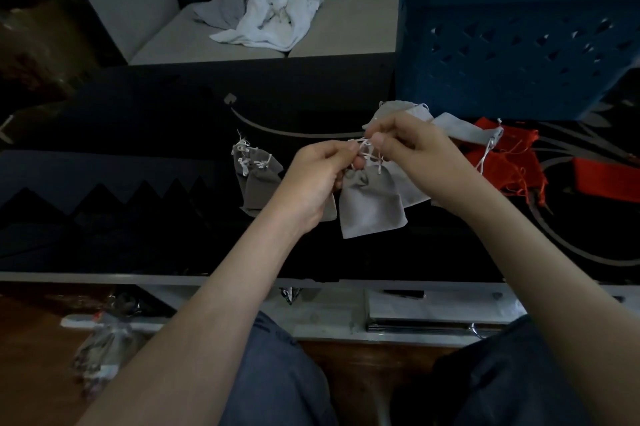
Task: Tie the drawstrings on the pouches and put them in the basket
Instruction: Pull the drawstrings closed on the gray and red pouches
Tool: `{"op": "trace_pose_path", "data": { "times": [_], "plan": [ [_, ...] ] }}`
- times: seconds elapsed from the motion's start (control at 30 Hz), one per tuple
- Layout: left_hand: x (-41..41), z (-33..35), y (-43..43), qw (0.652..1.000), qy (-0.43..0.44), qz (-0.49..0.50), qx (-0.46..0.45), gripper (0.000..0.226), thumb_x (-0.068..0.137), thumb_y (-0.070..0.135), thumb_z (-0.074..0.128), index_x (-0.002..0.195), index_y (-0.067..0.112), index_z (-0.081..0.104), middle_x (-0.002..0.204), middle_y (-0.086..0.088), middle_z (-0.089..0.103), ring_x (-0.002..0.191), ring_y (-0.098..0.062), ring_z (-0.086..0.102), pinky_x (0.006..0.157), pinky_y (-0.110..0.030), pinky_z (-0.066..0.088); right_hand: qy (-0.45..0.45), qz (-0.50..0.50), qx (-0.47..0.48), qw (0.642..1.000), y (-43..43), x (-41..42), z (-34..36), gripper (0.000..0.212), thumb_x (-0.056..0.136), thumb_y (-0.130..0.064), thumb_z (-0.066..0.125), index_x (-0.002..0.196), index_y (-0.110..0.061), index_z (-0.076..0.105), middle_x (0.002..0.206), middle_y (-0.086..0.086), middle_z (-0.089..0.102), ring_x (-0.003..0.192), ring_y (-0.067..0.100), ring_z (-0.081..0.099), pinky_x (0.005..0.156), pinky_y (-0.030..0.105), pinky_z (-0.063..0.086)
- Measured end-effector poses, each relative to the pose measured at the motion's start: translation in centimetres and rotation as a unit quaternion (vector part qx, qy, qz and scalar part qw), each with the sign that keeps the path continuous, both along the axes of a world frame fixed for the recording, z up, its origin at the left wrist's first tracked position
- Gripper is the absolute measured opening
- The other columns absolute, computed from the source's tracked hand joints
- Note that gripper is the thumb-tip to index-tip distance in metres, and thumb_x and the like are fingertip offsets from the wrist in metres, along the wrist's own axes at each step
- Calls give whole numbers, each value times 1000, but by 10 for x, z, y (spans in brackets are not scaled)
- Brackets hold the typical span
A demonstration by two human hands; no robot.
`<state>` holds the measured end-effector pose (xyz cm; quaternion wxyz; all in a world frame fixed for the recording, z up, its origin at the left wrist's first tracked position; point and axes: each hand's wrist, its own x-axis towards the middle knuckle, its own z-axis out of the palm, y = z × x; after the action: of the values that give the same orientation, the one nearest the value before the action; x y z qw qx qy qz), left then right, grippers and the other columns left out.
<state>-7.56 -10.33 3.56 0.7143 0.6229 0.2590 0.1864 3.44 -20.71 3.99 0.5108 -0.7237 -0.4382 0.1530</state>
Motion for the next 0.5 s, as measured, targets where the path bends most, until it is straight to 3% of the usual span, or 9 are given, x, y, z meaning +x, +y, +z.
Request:
{"op": "trace_pose_path", "data": {
  "times": [0.17, 0.27, 0.4, 0.5],
  "plan": [
    [-1, -4, 1, 999, -13, -1, 36, 22, 98, 16, 50, 86, 13, 69, 60, 8, 62, 50, 2, 52, 52, -14, 39, -7, 42, -39, 998, -2, -2, 2, 18, 89, -25, 63, 105, -16, 62, 79, -3, 68, 78, 5, 62, 80, 21, 47],
    [-2, -3, 1, 999, -29, 18, 26, 17, 98, 13, 50, 94, 10, 66, 61, 7, 64, 53, 1, 57, 51, -11, 42, -58, 25, -56, 996, -1, 2, 0, 21, 87, -13, 66, 107, -16, 63, 69, -9, 57, 66, -5, 53, 72, 15, 44],
    [-3, -2, 4, 998, -6, 44, 51, 19, 97, 13, 52, 84, 13, 65, 60, 8, 62, 47, 2, 51, 50, -12, 39, -93, 16, -66, 993, -6, 11, 4, 18, 93, -6, 55, 104, -14, 67, 74, -13, 56, 64, -13, 51, 65, 3, 37],
    [-3, -2, 2, 997, 3, 46, 64, 23, 97, 10, 51, 79, 10, 65, 61, 6, 59, 43, 5, 49, 47, -8, 38, -84, 24, -88, 992, -12, 14, 6, 20, 94, -9, 54, 101, -20, 68, 77, -18, 56, 74, -13, 52, 73, 6, 38]
  ]
}}
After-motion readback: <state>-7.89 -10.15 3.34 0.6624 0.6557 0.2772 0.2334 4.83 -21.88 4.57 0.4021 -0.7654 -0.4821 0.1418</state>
